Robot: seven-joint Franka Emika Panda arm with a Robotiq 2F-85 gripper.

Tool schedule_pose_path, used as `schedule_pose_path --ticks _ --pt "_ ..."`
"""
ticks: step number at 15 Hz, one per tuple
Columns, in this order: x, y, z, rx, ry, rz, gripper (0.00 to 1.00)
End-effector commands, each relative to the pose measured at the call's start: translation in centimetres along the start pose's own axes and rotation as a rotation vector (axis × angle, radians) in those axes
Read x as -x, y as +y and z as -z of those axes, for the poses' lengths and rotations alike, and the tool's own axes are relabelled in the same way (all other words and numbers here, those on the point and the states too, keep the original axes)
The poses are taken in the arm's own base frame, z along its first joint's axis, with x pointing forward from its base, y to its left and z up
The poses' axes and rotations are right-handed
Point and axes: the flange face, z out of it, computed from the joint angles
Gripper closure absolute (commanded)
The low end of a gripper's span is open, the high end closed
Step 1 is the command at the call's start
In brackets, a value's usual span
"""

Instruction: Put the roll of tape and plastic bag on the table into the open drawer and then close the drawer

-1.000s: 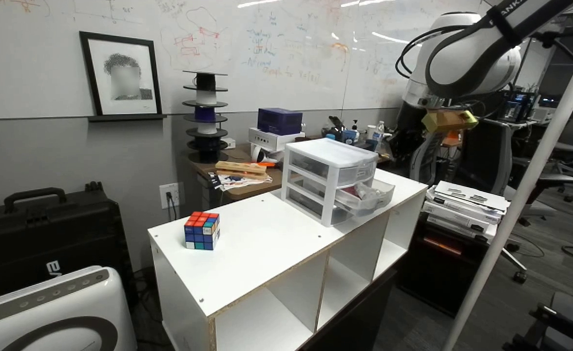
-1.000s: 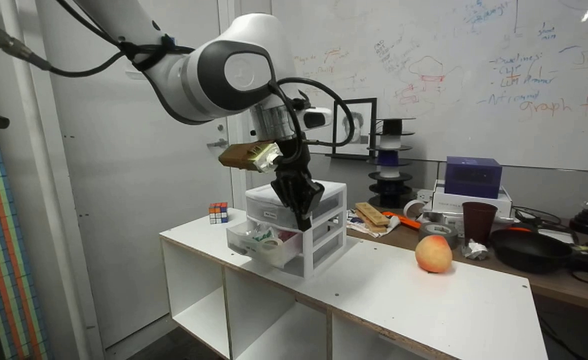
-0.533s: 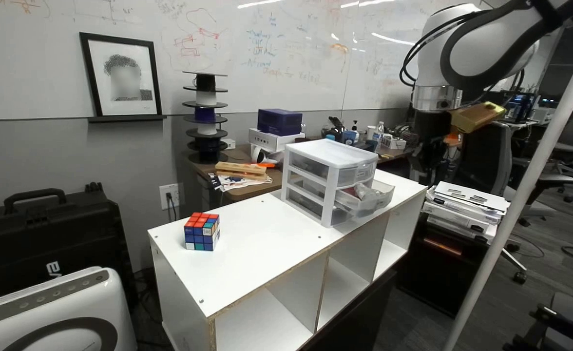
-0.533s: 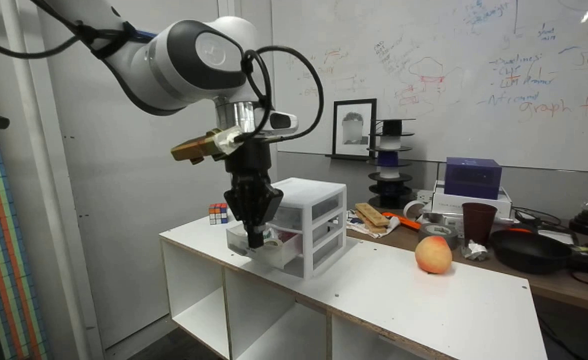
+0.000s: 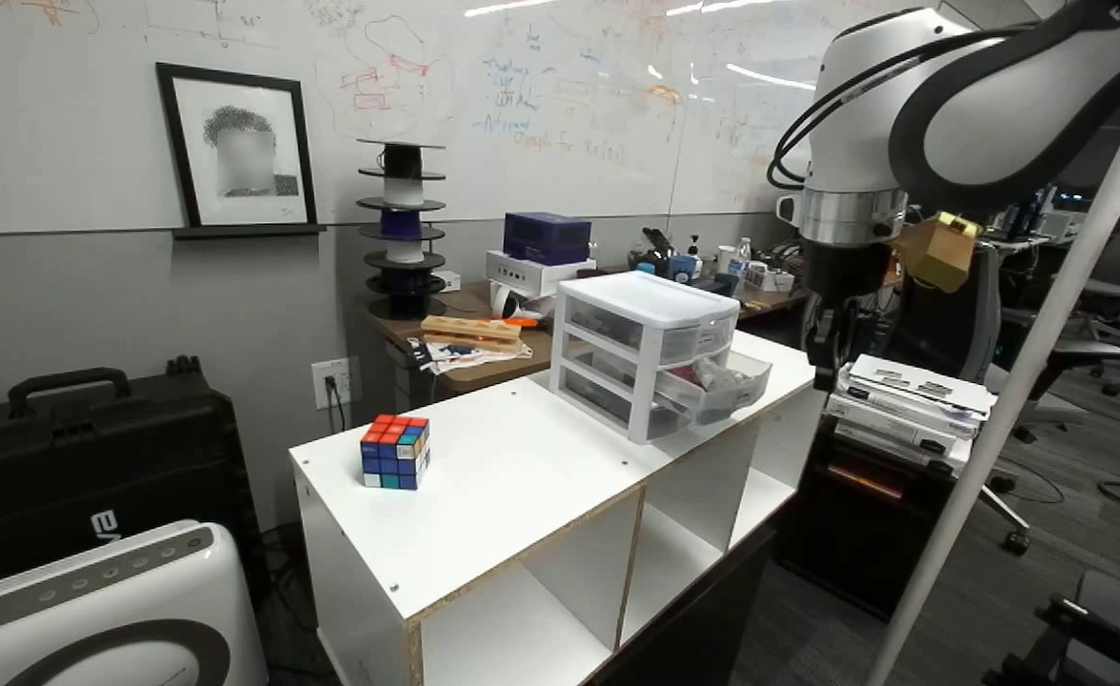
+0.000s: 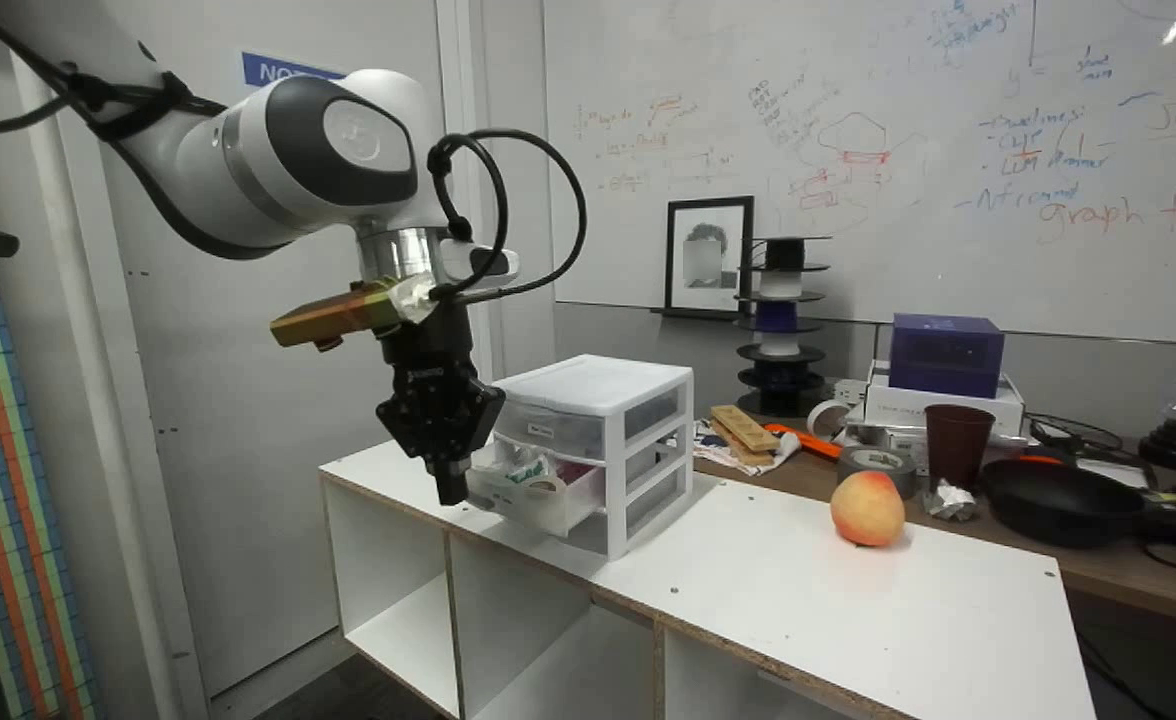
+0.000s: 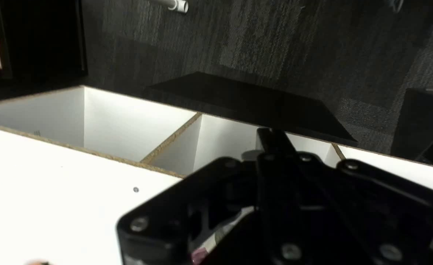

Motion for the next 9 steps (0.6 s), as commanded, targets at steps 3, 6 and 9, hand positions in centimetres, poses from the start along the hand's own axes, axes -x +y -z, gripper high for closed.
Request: schedule_pose_path --ticks 3,6,9 --pt "-2.3 -0.4 -1.7 0.055 0.148 0.18 0.93" --pt "-2.1 -0.9 -2.8 0.015 0.225 0.199 0.94" --pt "-2.7 -0.6 -3.3 -0.001 0.298 0.178 0.93"
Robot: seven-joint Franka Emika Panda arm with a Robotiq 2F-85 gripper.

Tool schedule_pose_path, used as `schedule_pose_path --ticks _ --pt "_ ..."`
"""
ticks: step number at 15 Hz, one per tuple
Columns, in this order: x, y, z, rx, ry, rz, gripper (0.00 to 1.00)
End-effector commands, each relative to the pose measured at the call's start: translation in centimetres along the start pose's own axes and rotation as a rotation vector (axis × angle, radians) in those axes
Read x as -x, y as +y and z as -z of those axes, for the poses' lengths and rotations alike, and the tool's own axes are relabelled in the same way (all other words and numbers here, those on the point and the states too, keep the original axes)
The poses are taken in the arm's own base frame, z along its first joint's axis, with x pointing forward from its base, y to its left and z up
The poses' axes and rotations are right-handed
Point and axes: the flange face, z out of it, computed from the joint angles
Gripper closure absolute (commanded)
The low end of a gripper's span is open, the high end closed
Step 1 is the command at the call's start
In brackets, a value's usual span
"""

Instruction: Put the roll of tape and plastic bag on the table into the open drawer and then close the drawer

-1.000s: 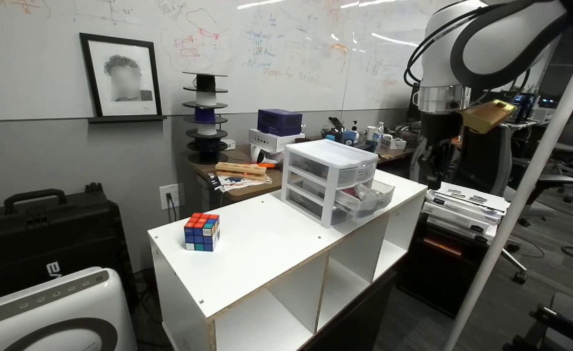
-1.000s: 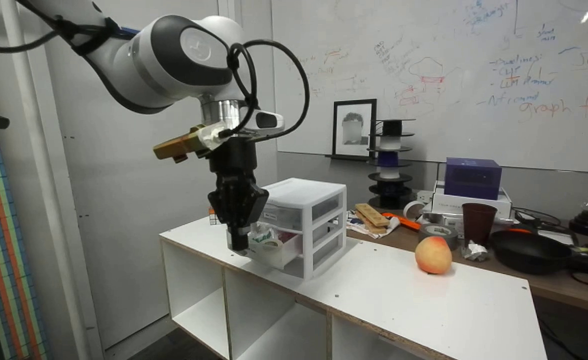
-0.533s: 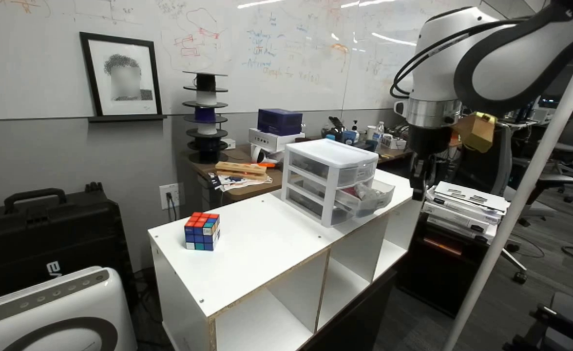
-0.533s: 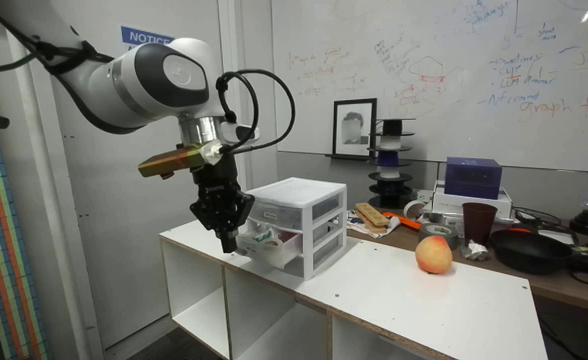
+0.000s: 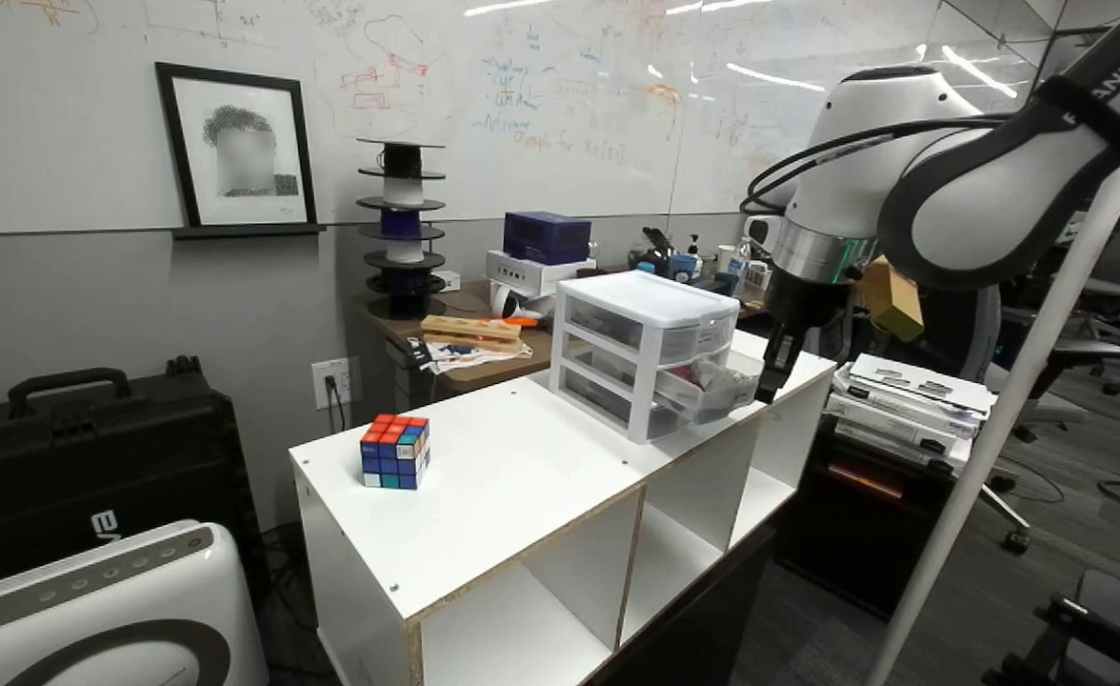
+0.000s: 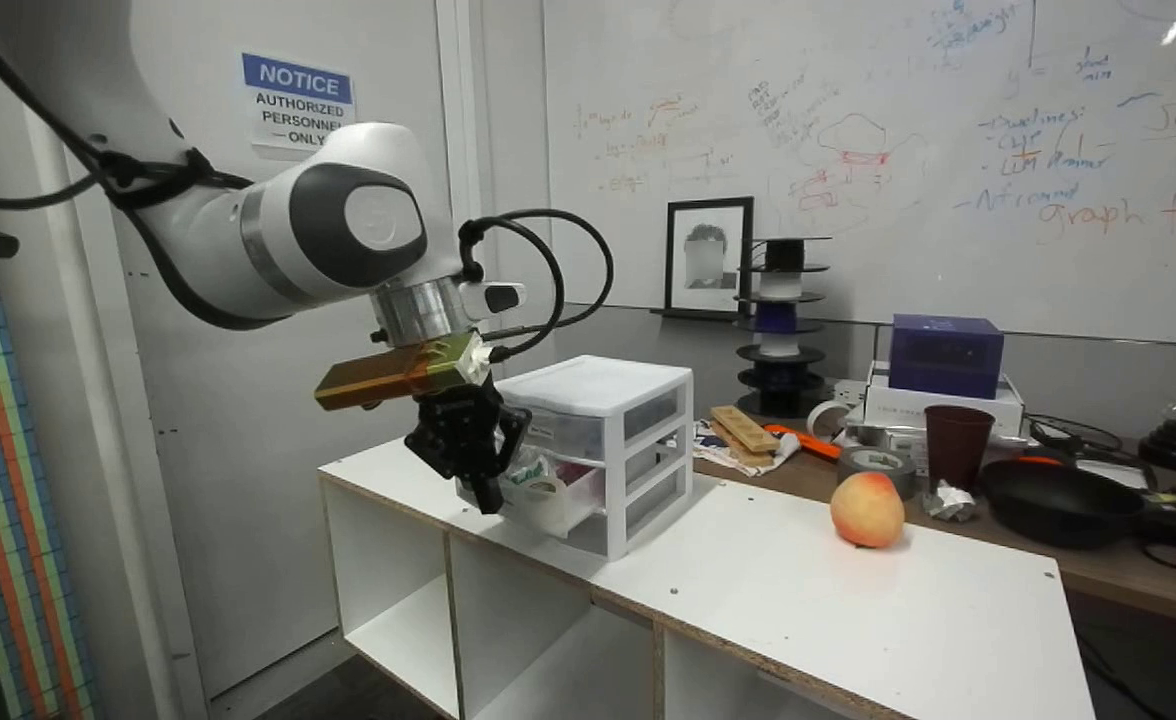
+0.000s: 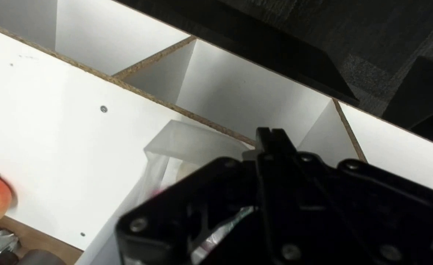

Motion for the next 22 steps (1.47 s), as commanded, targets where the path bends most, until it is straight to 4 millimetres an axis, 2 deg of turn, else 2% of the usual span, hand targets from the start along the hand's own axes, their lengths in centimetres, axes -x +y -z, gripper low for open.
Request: schedule_pose_path --ticks 1,9,12,13,17,22 --pt "-0.2 0.9 -0.2 0.004 0.096 -0.014 0.95" --pt "-2.5 4.5 0.5 0.051 0.191 -0.083 0.95" --pt "-2.7 5.0 0.3 0.069 0.201 -0.102 0.95" --pt "-3.4 5.3 0.1 0.07 0.201 -0.103 0.96" --pt "-3.9 5.3 -0.6 0.077 0.198 -0.105 0.95" --pt "-4.1 5.1 -0.4 0.076 0.204 -0.131 0.95"
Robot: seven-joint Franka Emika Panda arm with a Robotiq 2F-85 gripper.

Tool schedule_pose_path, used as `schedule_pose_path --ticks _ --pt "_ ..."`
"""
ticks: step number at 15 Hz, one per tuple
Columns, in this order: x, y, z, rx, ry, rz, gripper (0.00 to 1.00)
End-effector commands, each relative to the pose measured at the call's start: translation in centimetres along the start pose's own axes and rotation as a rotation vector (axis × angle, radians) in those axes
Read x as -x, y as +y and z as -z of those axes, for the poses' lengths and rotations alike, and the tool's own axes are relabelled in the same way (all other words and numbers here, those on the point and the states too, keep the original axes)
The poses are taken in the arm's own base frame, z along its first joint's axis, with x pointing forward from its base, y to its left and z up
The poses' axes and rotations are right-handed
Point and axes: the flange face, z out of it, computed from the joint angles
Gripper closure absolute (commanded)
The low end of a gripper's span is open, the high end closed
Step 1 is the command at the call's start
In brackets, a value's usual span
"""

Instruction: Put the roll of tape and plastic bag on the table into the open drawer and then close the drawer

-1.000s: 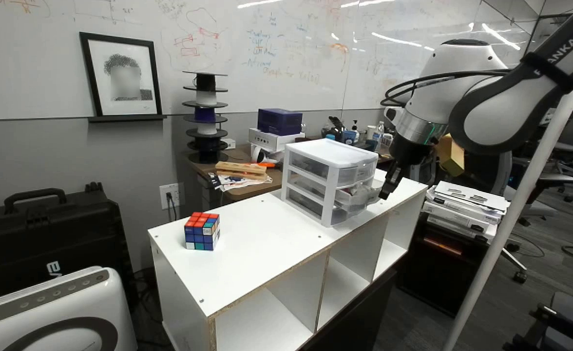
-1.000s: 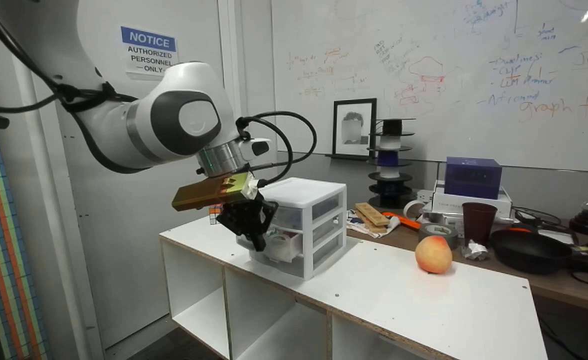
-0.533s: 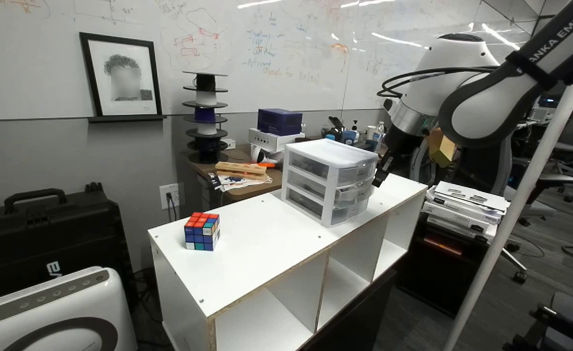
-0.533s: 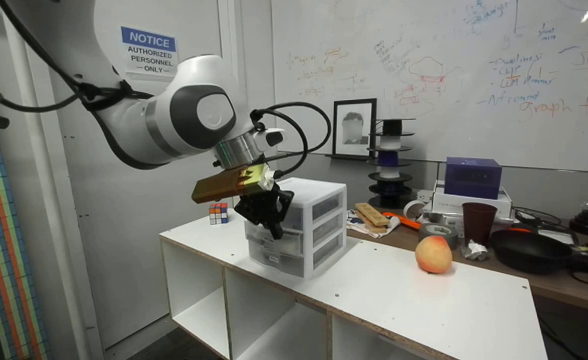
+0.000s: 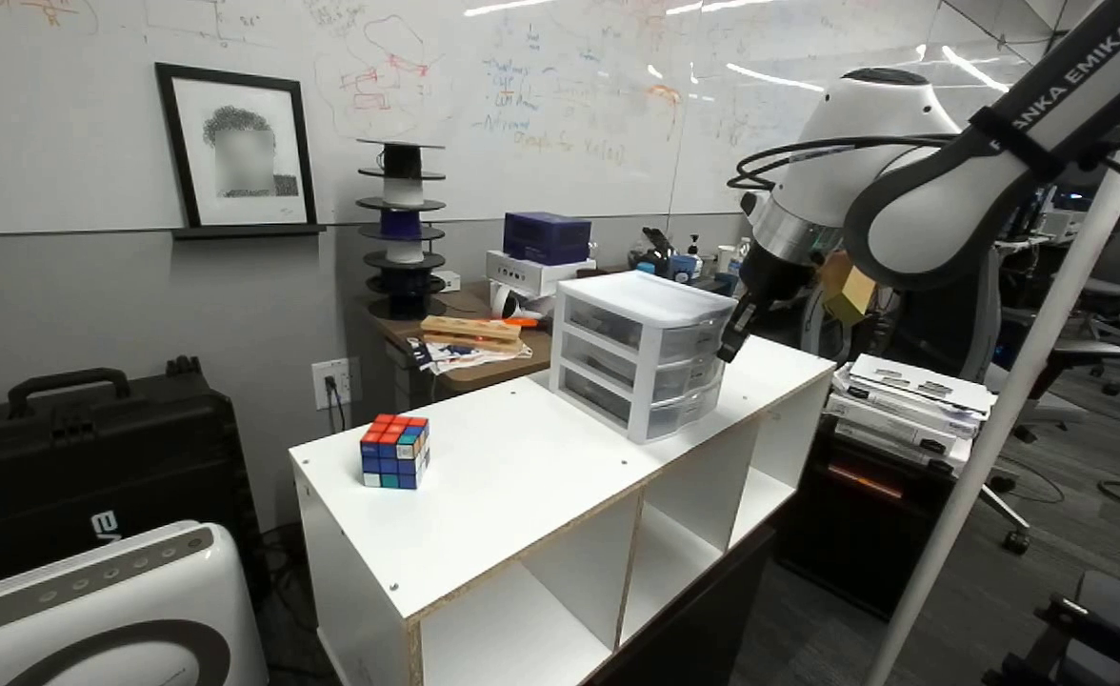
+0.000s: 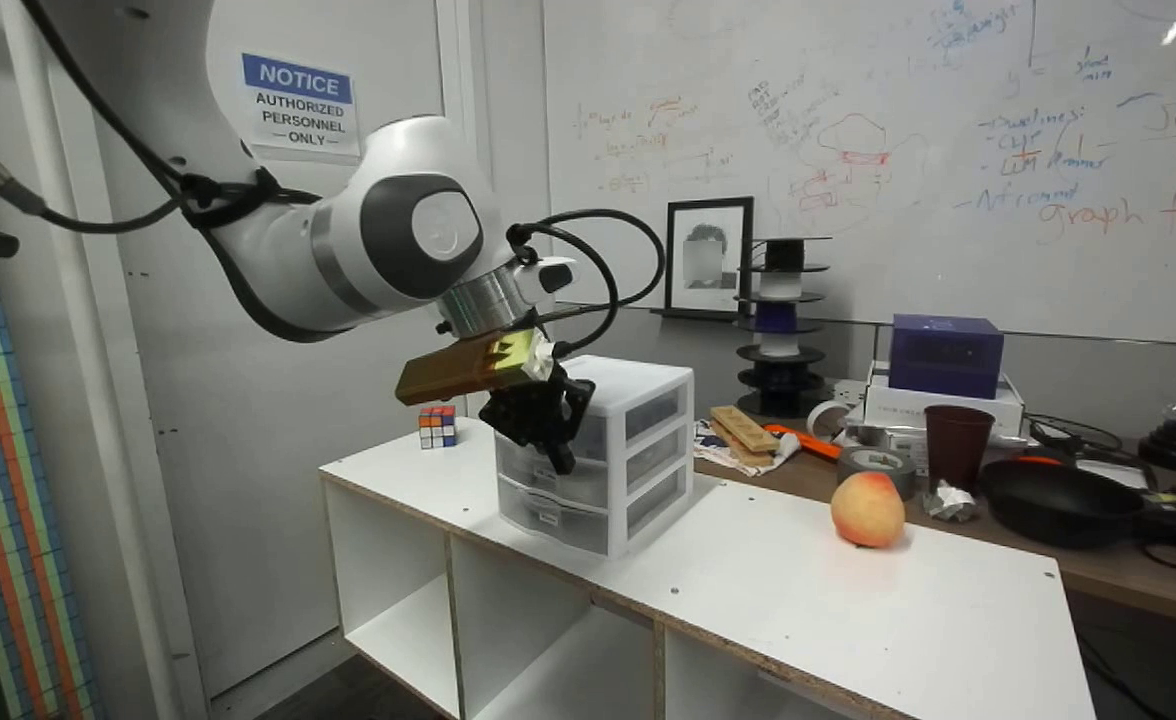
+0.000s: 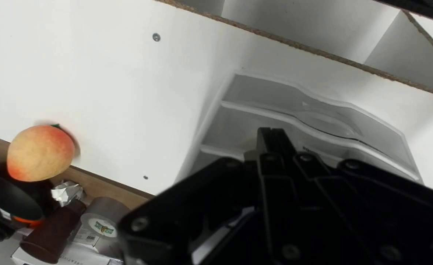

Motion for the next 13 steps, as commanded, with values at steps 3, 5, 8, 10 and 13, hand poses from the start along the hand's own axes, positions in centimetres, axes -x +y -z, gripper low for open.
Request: schedule_pose_path --ticks 3,5,8,10,13 --pt "0.6 -1.0 0.2 -0.014 -0.047 0.021 0.93" --pt "2.5 -2.7 0.8 -0.072 -0.191 0.057 0.67" --pt "3.0 -3.2 -0.8 -0.094 -0.26 0.048 0.57" --pt "3.2 -3.7 -0.6 -0.104 -0.277 0.054 0.66" --pt "3.4 -3.4 -1.1 -0.104 -0.282 0.047 0.56"
